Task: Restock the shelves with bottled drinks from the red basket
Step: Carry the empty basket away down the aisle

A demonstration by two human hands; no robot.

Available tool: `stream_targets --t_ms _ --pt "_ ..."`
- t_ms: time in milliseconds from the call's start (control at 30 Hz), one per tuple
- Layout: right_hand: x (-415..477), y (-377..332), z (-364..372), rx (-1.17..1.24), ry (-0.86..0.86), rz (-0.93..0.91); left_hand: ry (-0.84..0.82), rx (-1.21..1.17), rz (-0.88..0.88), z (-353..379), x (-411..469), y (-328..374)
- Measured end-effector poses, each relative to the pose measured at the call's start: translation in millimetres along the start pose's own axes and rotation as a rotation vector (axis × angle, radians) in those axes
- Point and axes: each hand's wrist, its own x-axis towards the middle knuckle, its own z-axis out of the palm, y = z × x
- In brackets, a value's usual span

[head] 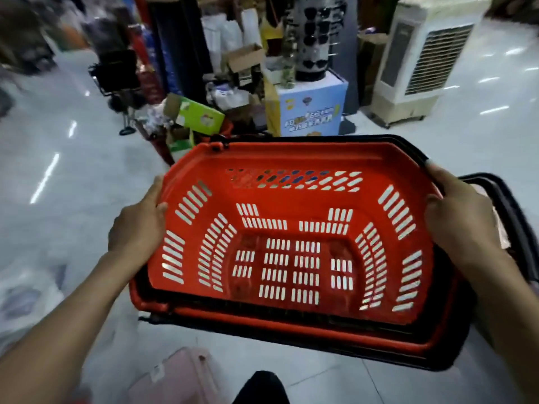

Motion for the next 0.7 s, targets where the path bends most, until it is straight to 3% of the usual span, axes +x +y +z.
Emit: stream_targets --t_ms 267,700 --pt "97 -123 125 0.047 -0.202 -0.259 0.104 0.043 -0.329 -12 42 -72" --pt "215 -369 307 0.023 -0.322 -0.513 0.18 0.018 -0.511 -38 245 -204"
